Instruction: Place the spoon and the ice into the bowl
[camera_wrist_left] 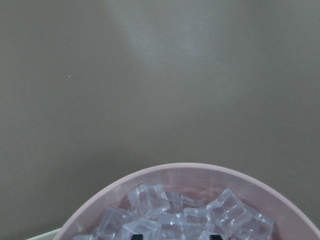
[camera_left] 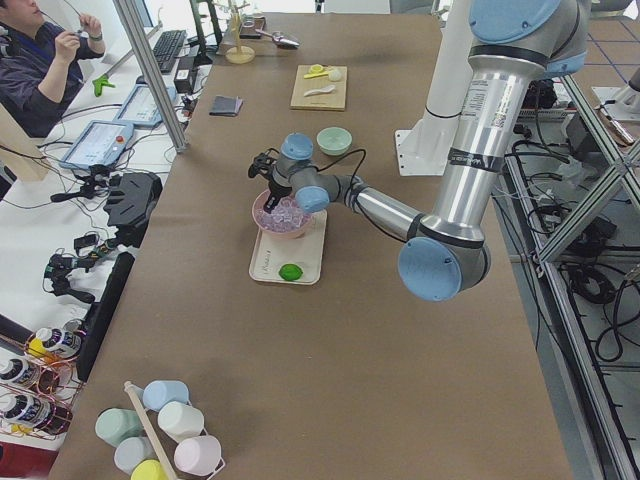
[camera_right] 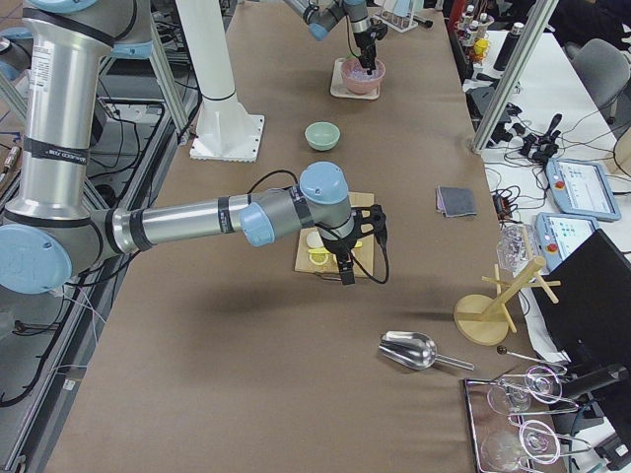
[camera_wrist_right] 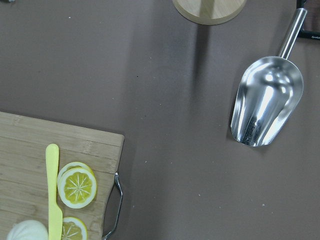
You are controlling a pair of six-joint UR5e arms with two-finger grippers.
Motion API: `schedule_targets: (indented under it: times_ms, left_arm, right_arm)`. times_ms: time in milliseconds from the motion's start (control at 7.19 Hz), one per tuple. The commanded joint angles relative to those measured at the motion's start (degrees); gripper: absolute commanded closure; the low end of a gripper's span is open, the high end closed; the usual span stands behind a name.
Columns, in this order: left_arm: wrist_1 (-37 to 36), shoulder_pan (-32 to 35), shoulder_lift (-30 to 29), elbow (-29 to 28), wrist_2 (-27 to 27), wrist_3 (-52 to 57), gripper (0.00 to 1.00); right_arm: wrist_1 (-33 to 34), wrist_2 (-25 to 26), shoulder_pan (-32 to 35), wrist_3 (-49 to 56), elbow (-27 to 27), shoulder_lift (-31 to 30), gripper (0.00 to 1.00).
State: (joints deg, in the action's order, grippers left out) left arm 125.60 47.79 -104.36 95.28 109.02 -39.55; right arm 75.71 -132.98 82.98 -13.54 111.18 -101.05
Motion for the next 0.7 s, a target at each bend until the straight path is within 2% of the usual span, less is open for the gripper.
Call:
schedule_targets:
  times_ms: [0, 278, 417, 556]
  left_arm:
    - [0.3, -0.1, 0.7, 0.0, 0.1, 0.0, 0.49]
    - [0.4, -0.1, 0.9, 0.0, 0.1, 0.0, 0.56]
    - [0.4, -0.1, 0.9, 0.2, 0.1, 0.1, 0.65]
    - [0.4, -0.1, 1.3, 0.4, 0.2, 0.0, 0.83]
  right_arm:
    - [0.0, 0.0, 0.0, 0.0, 0.0, -0.1, 0.00]
    - [-0.8, 0.0, -0.1, 0.0, 0.0, -0.5, 0.00]
    - [-0.8, 0.0, -0.1, 0.0, 0.0, -0.5, 0.00]
    - [-0.8, 0.0, -0.1, 0.0, 0.0, -0.5, 0.00]
